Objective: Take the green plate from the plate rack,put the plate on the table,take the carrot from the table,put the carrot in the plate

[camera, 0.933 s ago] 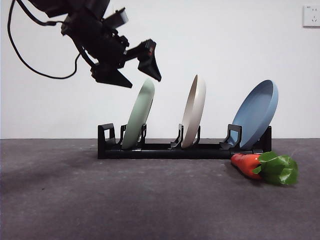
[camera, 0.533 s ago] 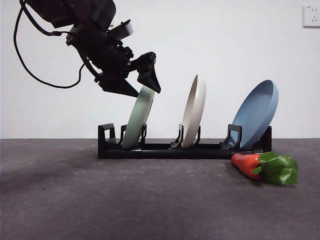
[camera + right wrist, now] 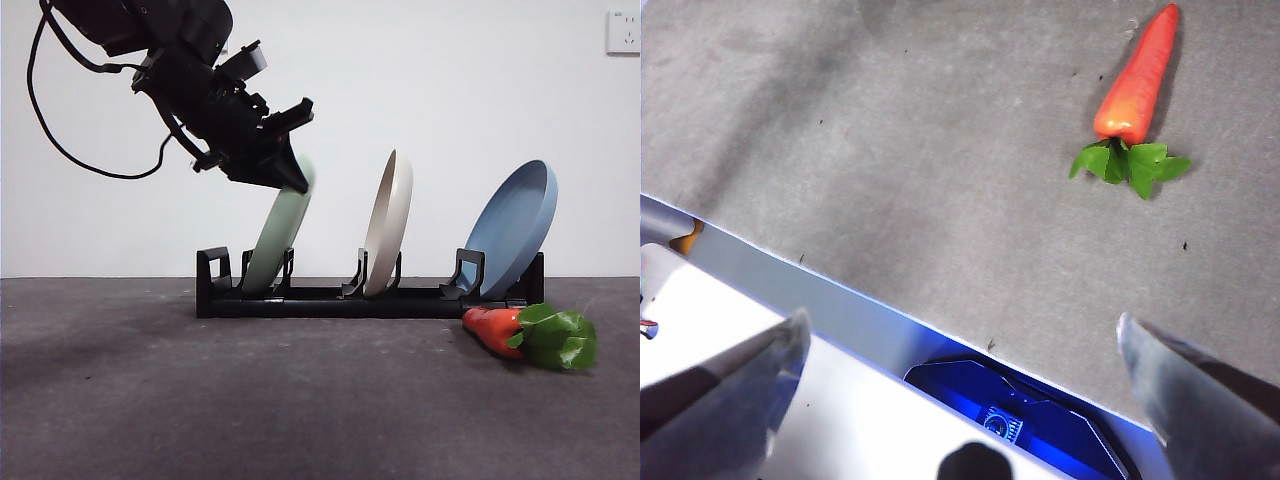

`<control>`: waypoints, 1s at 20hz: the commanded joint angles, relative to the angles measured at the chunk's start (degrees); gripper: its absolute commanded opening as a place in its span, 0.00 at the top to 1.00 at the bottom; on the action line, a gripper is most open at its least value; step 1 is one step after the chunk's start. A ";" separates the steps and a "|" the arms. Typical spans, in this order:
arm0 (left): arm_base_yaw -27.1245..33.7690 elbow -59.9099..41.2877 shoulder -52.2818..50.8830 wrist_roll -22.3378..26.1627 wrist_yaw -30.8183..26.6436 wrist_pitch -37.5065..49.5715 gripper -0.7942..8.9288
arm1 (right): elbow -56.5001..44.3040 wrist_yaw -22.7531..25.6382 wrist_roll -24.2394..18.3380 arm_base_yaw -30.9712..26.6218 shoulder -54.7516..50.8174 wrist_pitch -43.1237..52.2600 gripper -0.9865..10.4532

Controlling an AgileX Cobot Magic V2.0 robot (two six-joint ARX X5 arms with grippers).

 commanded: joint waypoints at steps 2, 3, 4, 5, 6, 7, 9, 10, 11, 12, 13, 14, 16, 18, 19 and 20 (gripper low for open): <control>0.35 -0.02 0.57 -3.43 0.94 0.52 0.93 | 0.13 -0.02 0.37 0.13 -0.04 0.37 0.34; 0.35 -0.02 0.57 -4.04 1.03 0.55 0.93 | 0.13 -0.02 0.37 0.13 -0.02 0.37 0.34; 0.37 -0.02 0.57 -4.55 1.42 0.66 0.93 | 0.13 -0.02 0.37 0.13 -0.04 0.37 0.34; 0.39 -0.02 0.55 -4.79 2.25 0.72 0.93 | 0.13 -0.02 0.37 0.13 -0.04 0.37 0.34; 0.39 -0.02 0.44 -5.27 2.40 0.74 0.93 | 0.13 -0.02 0.37 0.13 -0.04 0.37 0.34; 0.39 -0.02 0.31 -6.08 2.60 0.76 0.93 | 0.13 -0.02 0.37 0.13 -0.04 0.37 0.34; 0.44 0.00 -0.26 -6.93 3.93 1.31 0.93 | 0.13 -0.02 0.37 0.13 -0.04 0.37 0.34; 0.44 0.00 -0.68 -7.41 4.33 1.51 0.93 | 0.13 -0.02 0.37 0.13 -0.04 0.37 0.34; 0.44 0.00 -1.18 -7.80 5.18 2.19 0.93 | 0.13 -0.02 0.37 0.13 -0.04 0.37 0.34; 0.44 0.00 -1.73 -8.15 5.60 2.51 0.93 | 0.13 -0.02 0.37 0.13 -0.04 0.39 0.34; 0.44 0.07 -2.29 -8.74 6.14 2.71 0.93 | 0.13 -0.02 0.37 0.13 -0.04 0.37 0.34; 0.44 0.22 -2.99 -8.98 6.49 2.75 0.93 | 0.13 -0.02 0.37 0.13 -0.04 0.37 0.34; 0.44 0.57 -4.48 -9.03 6.56 2.60 0.93 | 0.13 -0.02 0.35 0.13 -0.04 0.37 0.34; 0.44 1.11 -6.27 -9.01 6.58 1.99 0.93 | 0.13 -0.02 0.35 0.13 -0.04 0.37 0.34; 0.44 1.36 -7.13 -9.01 6.84 1.60 0.93 | 0.13 -0.02 0.33 0.13 -0.04 0.37 0.34; 0.42 1.55 -8.33 -8.98 7.28 0.92 0.93 | 0.13 -0.02 0.33 0.13 -0.04 0.39 0.34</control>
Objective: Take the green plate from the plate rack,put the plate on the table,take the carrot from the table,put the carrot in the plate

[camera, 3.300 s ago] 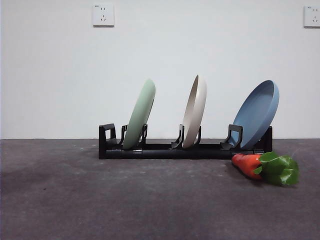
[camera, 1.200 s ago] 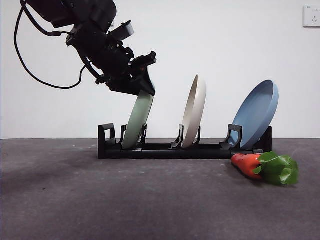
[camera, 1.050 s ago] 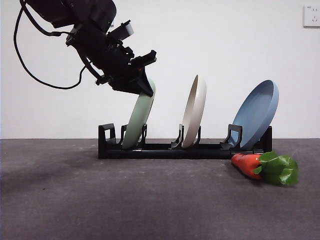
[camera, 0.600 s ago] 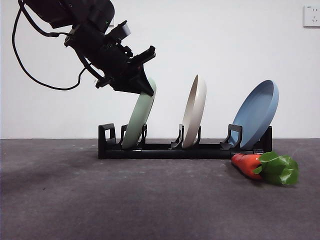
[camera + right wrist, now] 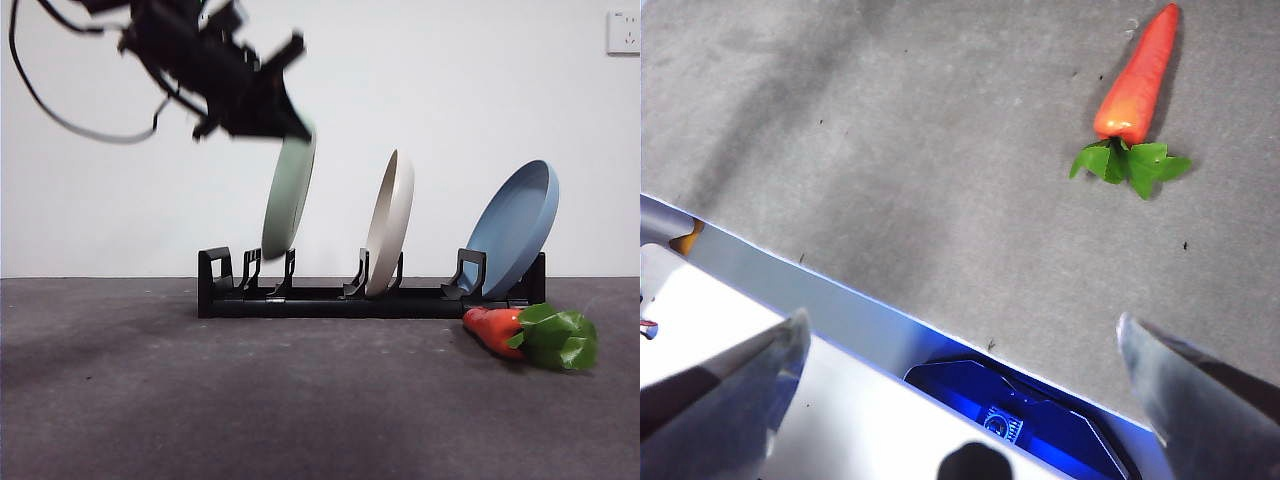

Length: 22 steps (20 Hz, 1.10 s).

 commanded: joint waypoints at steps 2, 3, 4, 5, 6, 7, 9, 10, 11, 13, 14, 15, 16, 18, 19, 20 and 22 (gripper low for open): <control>-0.31 1.49 -4.57 0.11 1.84 -1.70 0.93 | 0.13 -0.02 0.33 0.13 -0.04 0.37 0.34; -0.46 1.68 -5.81 0.31 1.84 -3.04 0.93 | 0.13 -0.02 0.33 0.13 -0.04 0.35 0.34; -0.61 1.79 -7.69 0.79 1.79 -4.98 0.93 | 0.13 -0.02 0.33 0.13 -0.04 0.37 0.34; -0.79 1.79 -9.11 1.64 1.81 -6.67 0.93 | 0.13 -0.02 0.33 0.13 -0.04 0.37 0.34; -1.05 1.79 -10.67 2.93 1.77 -8.70 0.93 | 0.13 -0.02 0.33 0.13 -0.04 0.37 0.34; -1.49 1.79 -12.90 5.16 1.60 -12.02 0.93 | 0.13 -0.02 0.33 0.13 -0.04 0.37 0.34; -2.43 1.79 -16.15 9.03 1.49 -17.42 0.93 | 0.13 -0.02 0.33 0.13 -0.04 0.37 0.34; -3.19 1.79 -18.40 11.69 1.03 -21.35 0.93 | 0.13 0.00 0.33 0.13 -0.04 0.37 0.34; -3.98 1.79 -19.98 13.57 -0.17 -24.20 0.93 | 0.13 -0.02 0.35 0.13 -0.04 0.39 0.34; -6.58 1.79 -23.43 18.01 -5.46 -30.64 0.92 | 0.13 -0.02 0.33 0.13 -0.04 0.39 0.34; -8.07 1.79 -24.68 19.71 -8.33 -33.07 0.92 | 0.13 -0.02 0.35 0.13 -0.04 0.42 0.34; -9.77 1.77 -25.73 21.22 -11.47 -35.28 0.92 | 0.13 -0.02 0.35 0.13 -0.04 0.42 0.34; -12.39 1.77 -26.69 23.23 -15.69 -37.92 0.92 | 0.13 -0.02 0.35 0.13 -0.04 0.42 0.34; -17.31 1.75 -27.30 26.10 -22.95 -42.01 0.92 | 0.13 -0.02 0.35 0.13 -0.04 0.48 0.34; -20.09 1.68 -27.28 26.71 -26.64 -44.15 0.92 | 0.13 -0.02 0.35 0.13 -0.04 0.55 0.34; -22.34 1.42 -27.23 27.10 -29.31 -45.62 0.92 | 0.13 -0.02 0.37 0.13 -0.04 0.55 0.34; -26.91 -0.61 -26.88 27.19 -34.01 -46.03 0.92 | 0.13 -0.04 0.37 0.13 -0.04 0.55 0.34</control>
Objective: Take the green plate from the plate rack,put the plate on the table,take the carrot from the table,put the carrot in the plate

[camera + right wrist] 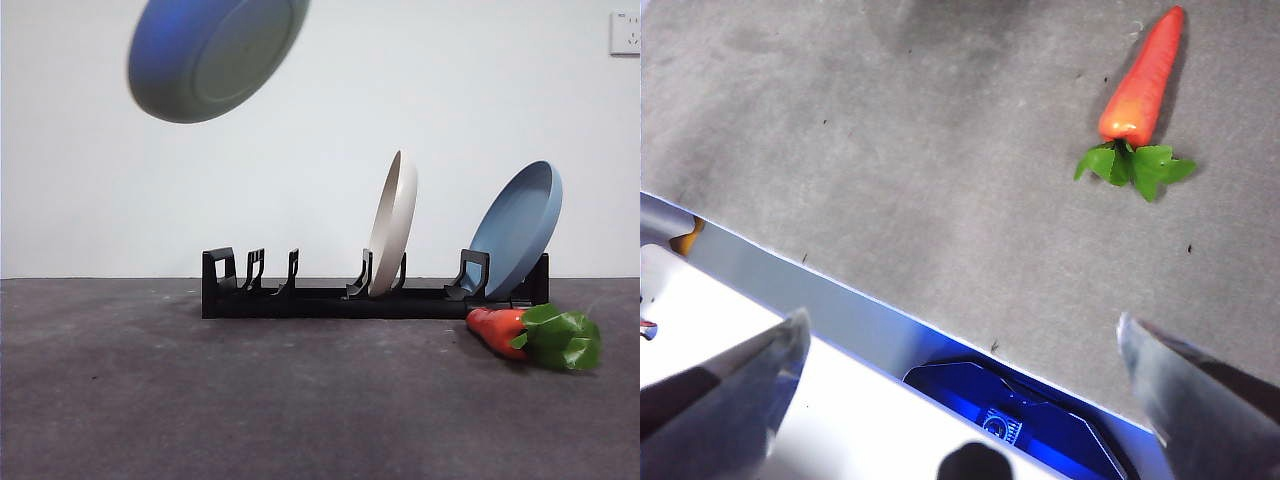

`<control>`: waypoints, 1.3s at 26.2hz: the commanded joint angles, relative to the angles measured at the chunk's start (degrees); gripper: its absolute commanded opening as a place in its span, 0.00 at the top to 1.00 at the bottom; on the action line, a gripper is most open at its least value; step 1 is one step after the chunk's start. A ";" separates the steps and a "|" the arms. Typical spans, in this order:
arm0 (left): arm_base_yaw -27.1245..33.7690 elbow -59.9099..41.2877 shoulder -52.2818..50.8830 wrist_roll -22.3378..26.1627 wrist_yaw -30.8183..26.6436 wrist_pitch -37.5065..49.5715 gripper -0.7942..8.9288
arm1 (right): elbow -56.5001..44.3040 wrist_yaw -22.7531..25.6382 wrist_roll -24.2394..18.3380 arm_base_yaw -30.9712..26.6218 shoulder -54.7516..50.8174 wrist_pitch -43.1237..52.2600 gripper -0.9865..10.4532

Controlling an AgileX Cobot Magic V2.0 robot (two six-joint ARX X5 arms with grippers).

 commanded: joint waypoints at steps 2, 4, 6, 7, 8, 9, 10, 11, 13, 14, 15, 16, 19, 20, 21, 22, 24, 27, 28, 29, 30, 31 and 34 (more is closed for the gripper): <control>-8.00 -5.18 0.92 3.19 -8.00 1.51 0.92 | 0.13 -0.02 0.35 0.13 -0.04 0.35 0.34; -10.86 -9.18 1.18 3.19 -11.93 3.30 0.92 | 0.13 -0.04 0.35 0.13 -0.04 0.39 0.34; -13.14 -14.08 1.62 3.19 -14.99 5.62 0.92 | 0.13 -0.04 0.31 0.13 -0.04 0.48 0.34; -13.77 -16.17 1.88 3.21 -15.78 6.82 0.92 | 0.13 -0.04 0.31 0.13 -0.04 0.48 0.34; -14.21 -18.32 2.01 3.56 -16.44 8.26 0.92 | 0.13 -0.07 0.31 0.13 -0.04 0.48 0.34; -14.56 -21.09 2.23 4.83 -16.70 10.47 0.92 | 0.13 -0.07 0.33 0.13 -0.04 0.48 0.34; -14.78 -23.15 2.36 5.73 -16.83 12.39 0.92 | 0.13 -0.07 0.33 0.13 -0.04 0.48 0.34; -15.02 -25.40 2.67 6.82 -17.14 14.71 0.92 | 0.13 -0.09 0.33 0.13 -0.04 0.48 0.34; -15.37 -29.00 3.48 8.17 -17.40 18.97 0.92 | 0.13 -0.07 0.33 0.13 -0.04 0.48 0.34; -15.52 -30.53 4.17 8.61 -17.44 21.03 0.92 | 0.13 -0.07 0.33 0.13 -0.04 0.48 0.34; -15.52 -31.76 4.94 9.38 -17.42 22.86 0.92 | 0.13 -0.07 0.31 0.13 -0.04 0.48 0.34; -15.50 -32.54 5.75 9.66 -17.49 24.26 0.92 | 0.13 -0.07 0.31 0.13 -0.04 0.50 0.34; -15.50 -33.35 9.42 11.19 -17.44 27.26 0.92 | 0.13 -0.07 0.09 0.13 0.00 0.55 0.34; -15.50 -33.35 10.73 11.52 -17.38 28.11 0.92 | 0.13 -0.07 0.04 0.13 0.20 0.57 0.34; -15.52 -33.35 12.22 12.04 -17.29 29.03 0.92 | 0.13 -0.07 0.02 0.13 0.28 0.57 0.34; -15.54 -33.35 13.42 12.41 -17.27 29.68 0.92 | 0.13 -0.07 -0.07 0.13 0.31 0.57 0.34; -15.56 -33.35 15.98 12.55 -17.29 30.27 0.92 | 0.13 -0.04 -0.09 0.13 0.52 0.57 0.34; -15.56 -33.35 18.86 12.52 -17.27 30.51 0.92 | 0.13 -0.02 -0.31 0.13 0.61 0.57 0.34; -15.56 -33.35 19.52 12.52 -17.18 30.67 0.92 | 0.13 0.00 -0.33 0.13 0.61 0.66 0.34; -15.56 -33.35 20.17 12.50 -17.16 30.91 0.92 | 0.13 0.00 -0.31 0.13 0.66 0.90 0.34; -15.58 -33.35 20.90 12.39 -17.16 31.28 0.92 | 0.13 -0.02 -0.31 0.13 0.83 1.29 0.34; -15.58 -33.35 21.51 12.33 -17.14 31.58 0.92 | 0.13 -0.02 -0.28 0.13 1.01 1.66 0.34; -15.54 -33.35 23.06 10.32 -16.96 31.56 0.92 | 0.13 -0.02 -0.28 0.13 1.55 2.27 0.34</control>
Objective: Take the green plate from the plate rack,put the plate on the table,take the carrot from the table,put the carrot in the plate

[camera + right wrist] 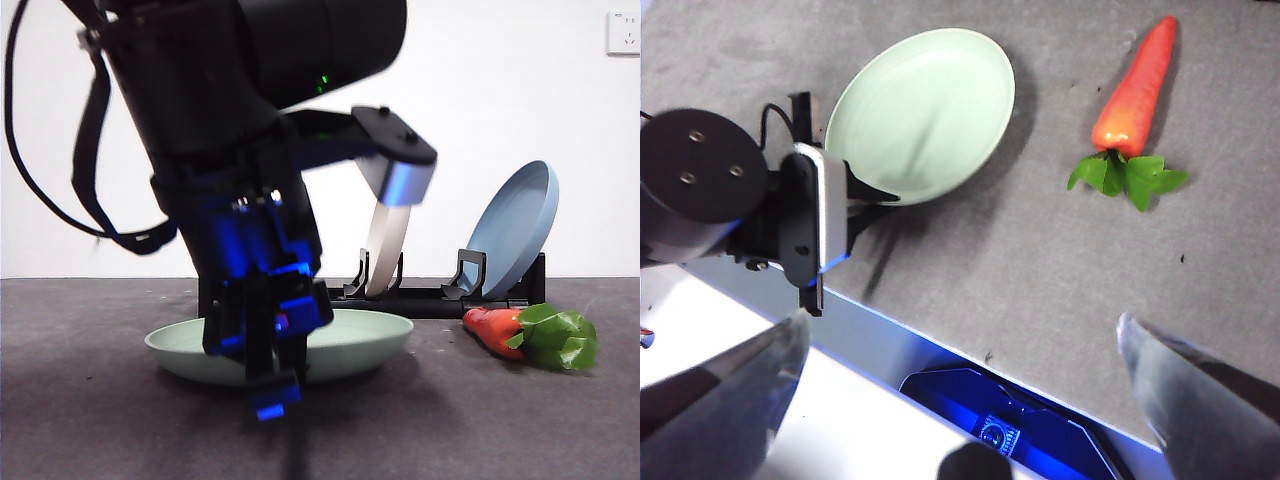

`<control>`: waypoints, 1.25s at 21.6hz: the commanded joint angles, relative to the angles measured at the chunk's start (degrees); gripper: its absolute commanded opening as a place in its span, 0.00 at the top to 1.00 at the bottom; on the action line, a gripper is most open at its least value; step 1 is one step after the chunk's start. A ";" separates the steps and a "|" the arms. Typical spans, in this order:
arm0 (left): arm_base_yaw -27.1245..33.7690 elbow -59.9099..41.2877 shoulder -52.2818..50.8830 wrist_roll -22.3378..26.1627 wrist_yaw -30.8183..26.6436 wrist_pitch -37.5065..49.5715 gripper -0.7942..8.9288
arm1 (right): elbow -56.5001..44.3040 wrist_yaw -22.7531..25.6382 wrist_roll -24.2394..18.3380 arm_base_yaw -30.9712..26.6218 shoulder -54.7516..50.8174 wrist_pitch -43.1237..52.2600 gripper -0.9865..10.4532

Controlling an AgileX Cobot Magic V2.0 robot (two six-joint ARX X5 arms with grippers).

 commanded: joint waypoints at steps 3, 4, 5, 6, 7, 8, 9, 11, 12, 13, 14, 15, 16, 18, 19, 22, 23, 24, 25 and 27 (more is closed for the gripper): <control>-0.09 -0.37 2.29 -5.33 2.45 -0.79 0.85 | 0.13 0.02 -0.26 0.13 1.86 0.85 0.34; -0.11 -0.37 2.29 -6.21 3.08 -0.94 0.78 | 0.13 0.20 -0.24 0.13 2.45 0.94 0.34; -0.11 -0.35 2.29 -6.43 3.50 -0.94 0.71 | 0.13 0.26 -0.26 0.13 2.99 1.09 0.34; -0.09 -0.24 2.29 -6.60 3.74 -1.05 0.64 | 0.13 0.26 -0.24 0.13 3.63 1.36 0.34; -0.09 -0.11 2.27 -6.95 3.63 -1.29 0.59 | 0.13 0.26 -0.24 0.13 4.15 1.64 0.34; -0.04 0.09 2.27 -7.39 3.61 -1.55 0.56 | 0.13 0.24 -0.20 0.13 4.87 2.05 0.34; -0.04 0.33 2.23 -7.58 3.61 -1.81 0.55 | 0.13 0.24 -0.20 0.13 5.68 2.47 0.34; -0.07 0.77 1.95 -7.67 3.63 -2.25 0.56 | 0.13 0.26 -0.04 0.13 7.37 3.43 0.34; -0.07 1.20 1.64 -8.09 3.61 -2.75 0.56 | 0.13 0.24 -0.02 0.13 8.31 4.17 0.34; -0.07 1.77 1.25 -8.76 3.61 -3.43 0.56 | 0.13 0.26 0.04 0.13 9.38 4.98 0.34; -0.07 2.38 0.72 -9.64 3.67 -4.31 0.56 | 0.13 0.26 0.28 0.13 10.36 5.73 0.34; -0.07 3.28 0.00 -10.82 3.65 -5.53 0.56 | 0.13 0.28 0.61 0.13 11.65 6.75 0.34; -0.04 4.15 -0.85 -11.91 3.67 -6.69 0.56 | 0.13 0.31 0.96 0.13 12.81 7.78 0.34; -0.07 6.32 -3.54 -13.86 3.72 -9.18 0.56 | 0.13 0.33 1.51 0.15 15.85 10.45 0.34; -0.07 7.41 -5.27 -14.56 3.74 -10.36 0.56 | 0.13 0.33 1.86 0.31 17.51 11.93 0.34; -0.04 10.67 -10.49 -16.90 3.74 -13.42 0.56 | 0.13 1.44 3.13 1.57 22.43 16.33 0.34; -0.04 12.00 -12.37 -17.92 3.74 -14.43 0.56 | 0.13 2.93 3.74 2.27 24.35 18.01 0.34; -0.02 13.33 -14.56 -19.23 3.74 -15.50 0.56 | 0.13 4.59 4.02 2.99 26.32 19.47 0.34; -0.02 14.60 -16.70 -20.48 3.74 -16.31 0.56 | 0.13 6.03 4.33 3.74 28.33 20.87 0.34; -0.02 17.20 -20.76 -22.95 3.72 -18.23 0.56 | 0.13 8.20 4.79 5.09 31.98 23.34 0.34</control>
